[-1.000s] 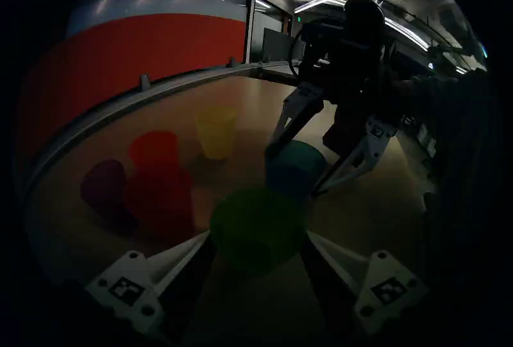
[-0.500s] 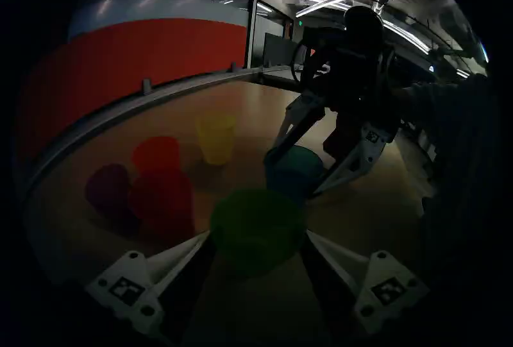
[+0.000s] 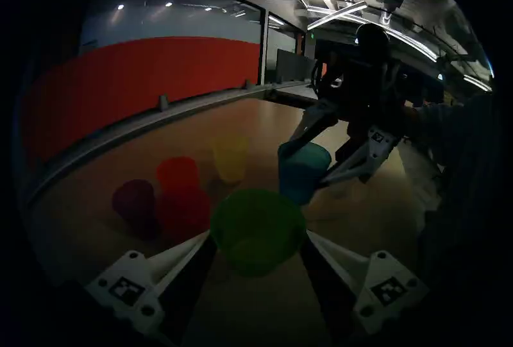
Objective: Pour water
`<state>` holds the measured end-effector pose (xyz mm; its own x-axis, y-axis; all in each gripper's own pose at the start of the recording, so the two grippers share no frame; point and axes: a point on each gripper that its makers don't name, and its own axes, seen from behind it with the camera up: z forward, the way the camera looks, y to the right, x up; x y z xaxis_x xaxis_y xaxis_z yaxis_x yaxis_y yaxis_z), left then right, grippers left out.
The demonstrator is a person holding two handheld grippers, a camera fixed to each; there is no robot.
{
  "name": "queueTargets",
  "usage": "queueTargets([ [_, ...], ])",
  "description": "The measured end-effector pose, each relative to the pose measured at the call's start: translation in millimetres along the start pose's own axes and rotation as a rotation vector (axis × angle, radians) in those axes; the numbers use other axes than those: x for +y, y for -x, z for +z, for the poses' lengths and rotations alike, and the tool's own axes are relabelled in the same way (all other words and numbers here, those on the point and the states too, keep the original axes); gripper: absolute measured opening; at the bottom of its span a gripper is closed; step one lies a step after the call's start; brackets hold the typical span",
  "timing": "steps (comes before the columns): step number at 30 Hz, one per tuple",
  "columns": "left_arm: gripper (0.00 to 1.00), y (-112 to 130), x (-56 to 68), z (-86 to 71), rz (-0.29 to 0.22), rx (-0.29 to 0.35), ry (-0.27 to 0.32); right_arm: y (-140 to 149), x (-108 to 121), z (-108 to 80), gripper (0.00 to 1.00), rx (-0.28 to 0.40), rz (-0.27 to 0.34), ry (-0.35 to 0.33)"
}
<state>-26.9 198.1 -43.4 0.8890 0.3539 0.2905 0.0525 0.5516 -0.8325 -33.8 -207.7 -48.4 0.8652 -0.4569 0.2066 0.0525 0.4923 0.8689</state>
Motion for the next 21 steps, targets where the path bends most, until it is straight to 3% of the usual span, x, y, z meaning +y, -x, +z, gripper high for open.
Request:
queueTargets([
  [21,0.86,-49.4,-17.3,-39.6,0.003,0.133,-0.109,-65.2,14.9,-44.6,0.92,0.163,0.016,0.11],
])
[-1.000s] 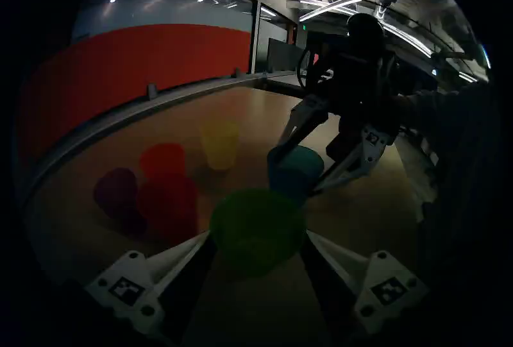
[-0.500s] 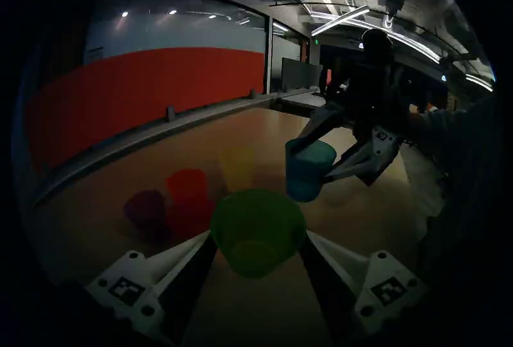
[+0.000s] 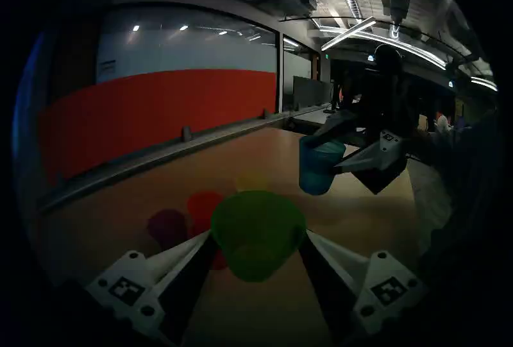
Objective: Pour water
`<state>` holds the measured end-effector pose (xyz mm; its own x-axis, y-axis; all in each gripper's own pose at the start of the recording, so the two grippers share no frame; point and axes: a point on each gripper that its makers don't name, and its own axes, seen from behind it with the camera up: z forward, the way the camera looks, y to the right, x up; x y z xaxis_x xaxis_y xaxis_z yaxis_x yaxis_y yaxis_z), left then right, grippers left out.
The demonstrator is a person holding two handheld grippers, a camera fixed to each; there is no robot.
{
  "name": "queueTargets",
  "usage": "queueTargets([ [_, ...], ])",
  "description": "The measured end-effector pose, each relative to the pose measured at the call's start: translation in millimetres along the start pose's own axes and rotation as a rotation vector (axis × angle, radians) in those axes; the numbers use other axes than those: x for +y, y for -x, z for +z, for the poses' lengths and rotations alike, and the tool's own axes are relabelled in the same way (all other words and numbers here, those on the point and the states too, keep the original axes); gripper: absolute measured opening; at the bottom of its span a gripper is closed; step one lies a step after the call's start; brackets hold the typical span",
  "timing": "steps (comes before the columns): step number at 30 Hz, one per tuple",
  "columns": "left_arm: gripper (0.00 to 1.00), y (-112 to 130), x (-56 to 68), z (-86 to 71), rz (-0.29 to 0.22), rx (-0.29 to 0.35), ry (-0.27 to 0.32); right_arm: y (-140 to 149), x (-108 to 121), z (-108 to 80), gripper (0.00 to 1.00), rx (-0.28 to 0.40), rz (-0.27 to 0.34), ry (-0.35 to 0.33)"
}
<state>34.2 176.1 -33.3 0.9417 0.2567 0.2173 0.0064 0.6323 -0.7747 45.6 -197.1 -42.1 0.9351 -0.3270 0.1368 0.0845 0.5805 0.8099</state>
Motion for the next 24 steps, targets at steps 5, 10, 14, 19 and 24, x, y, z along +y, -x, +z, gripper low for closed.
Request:
queueTargets([
  [5,0.86,-7.5,-1.9,-4.4,-0.001,0.028,-0.012,-11.5,3.0,-3.3,0.91,0.039,0.006,0.021],
  [10,0.87,-20.5,-4.0,-8.3,-0.005,0.071,-0.018,-23.1,4.3,-6.4,0.91,0.084,0.022,0.036],
  [14,0.87,-29.4,-5.0,-10.3,-0.013,0.103,-0.022,-31.7,6.2,-8.8,0.91,0.12,0.036,0.046],
  [19,0.87,-37.6,-3.4,-12.3,-0.018,0.135,-0.025,-39.8,9.2,-11.1,0.91,0.149,0.044,0.057],
  [24,0.87,-44.9,-1.9,-13.7,-0.017,0.16,-0.026,-46.2,12.8,-11.5,0.91,0.162,0.037,0.067],
])
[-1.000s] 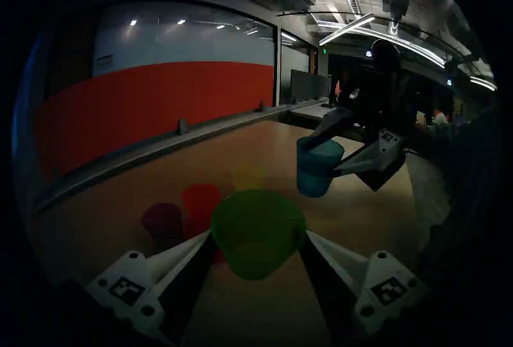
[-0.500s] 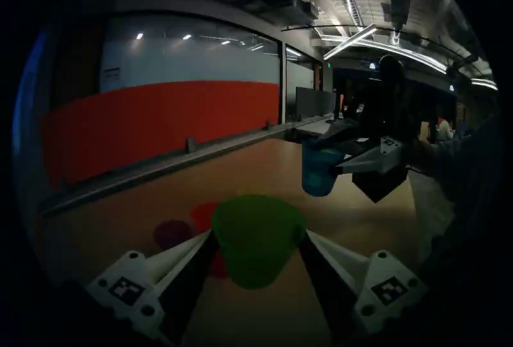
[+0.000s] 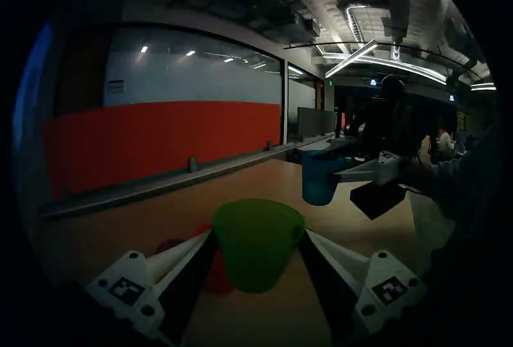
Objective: Pour water
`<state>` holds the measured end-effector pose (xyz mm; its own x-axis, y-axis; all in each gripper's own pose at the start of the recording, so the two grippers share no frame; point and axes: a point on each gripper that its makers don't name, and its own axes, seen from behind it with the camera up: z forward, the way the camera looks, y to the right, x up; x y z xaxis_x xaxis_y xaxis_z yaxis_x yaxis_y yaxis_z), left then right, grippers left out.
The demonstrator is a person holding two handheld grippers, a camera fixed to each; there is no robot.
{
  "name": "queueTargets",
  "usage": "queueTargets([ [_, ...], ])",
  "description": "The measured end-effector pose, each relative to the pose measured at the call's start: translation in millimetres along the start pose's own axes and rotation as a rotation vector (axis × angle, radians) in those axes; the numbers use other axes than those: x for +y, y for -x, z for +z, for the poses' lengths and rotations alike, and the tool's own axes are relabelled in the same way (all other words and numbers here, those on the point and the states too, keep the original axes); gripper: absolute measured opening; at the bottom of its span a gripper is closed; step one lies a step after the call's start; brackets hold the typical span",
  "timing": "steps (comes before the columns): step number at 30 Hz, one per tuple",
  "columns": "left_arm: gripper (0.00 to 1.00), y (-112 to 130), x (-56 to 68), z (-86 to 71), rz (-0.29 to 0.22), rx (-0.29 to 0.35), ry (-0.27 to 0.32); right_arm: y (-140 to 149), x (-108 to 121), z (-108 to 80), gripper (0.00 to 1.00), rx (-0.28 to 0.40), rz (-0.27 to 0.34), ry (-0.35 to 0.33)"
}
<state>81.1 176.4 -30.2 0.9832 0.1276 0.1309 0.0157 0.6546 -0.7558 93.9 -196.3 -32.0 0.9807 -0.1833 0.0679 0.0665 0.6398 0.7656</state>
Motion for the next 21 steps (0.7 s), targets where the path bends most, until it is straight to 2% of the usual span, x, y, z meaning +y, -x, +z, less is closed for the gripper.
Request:
queueTargets([
  [12,0.87,-12.5,-0.1,-1.0,0.004,0.037,-0.006,-20.5,3.8,0.2,0.9,0.039,-0.02,0.013],
  [21,0.87,-16.3,7.4,-0.6,0.027,0.039,0.002,-34.0,7.1,1.7,0.9,0.049,-0.057,0.016],
])
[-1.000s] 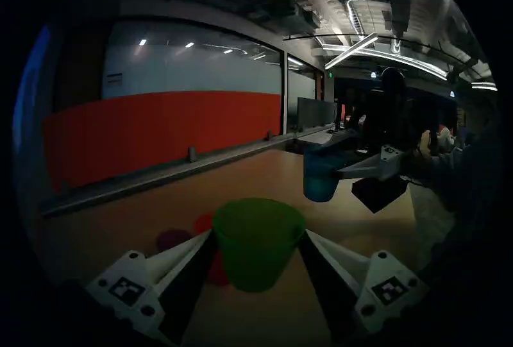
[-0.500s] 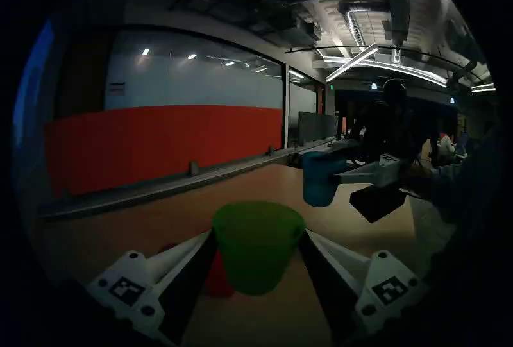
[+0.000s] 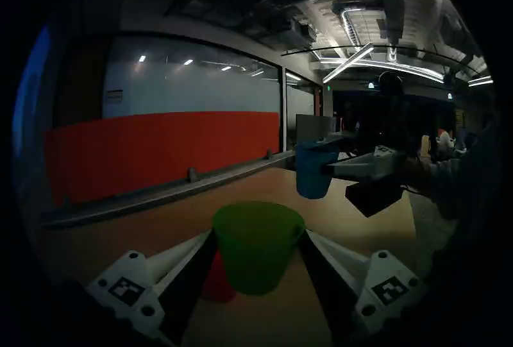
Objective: Pour water
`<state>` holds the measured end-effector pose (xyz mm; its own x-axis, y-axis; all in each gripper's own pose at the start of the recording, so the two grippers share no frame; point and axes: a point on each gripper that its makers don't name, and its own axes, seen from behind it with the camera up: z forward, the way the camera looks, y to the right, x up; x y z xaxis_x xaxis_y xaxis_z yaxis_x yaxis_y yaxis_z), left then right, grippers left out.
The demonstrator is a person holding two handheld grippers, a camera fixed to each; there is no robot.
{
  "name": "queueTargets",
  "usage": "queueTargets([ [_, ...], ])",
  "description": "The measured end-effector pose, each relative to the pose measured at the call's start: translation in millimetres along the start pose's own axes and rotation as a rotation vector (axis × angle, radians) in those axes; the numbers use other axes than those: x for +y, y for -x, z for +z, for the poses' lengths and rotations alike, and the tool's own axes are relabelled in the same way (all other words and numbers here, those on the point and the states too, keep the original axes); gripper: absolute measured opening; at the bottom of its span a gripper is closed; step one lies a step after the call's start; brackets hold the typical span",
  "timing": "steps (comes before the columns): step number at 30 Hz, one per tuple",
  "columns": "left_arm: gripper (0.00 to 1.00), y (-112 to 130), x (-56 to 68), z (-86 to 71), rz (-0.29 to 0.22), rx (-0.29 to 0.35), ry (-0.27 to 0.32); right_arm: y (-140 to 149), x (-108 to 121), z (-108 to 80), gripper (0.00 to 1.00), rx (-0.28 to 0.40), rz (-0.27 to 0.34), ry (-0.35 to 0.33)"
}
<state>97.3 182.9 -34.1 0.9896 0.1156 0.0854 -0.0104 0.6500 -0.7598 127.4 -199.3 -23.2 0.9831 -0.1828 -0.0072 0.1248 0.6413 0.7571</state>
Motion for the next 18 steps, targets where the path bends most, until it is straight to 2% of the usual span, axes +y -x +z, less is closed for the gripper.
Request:
queueTargets([
  [18,0.86,1.2,15.0,5.9,0.015,0.005,0.031,-27.2,-3.7,9.9,0.91,0.01,-0.128,-0.034],
])
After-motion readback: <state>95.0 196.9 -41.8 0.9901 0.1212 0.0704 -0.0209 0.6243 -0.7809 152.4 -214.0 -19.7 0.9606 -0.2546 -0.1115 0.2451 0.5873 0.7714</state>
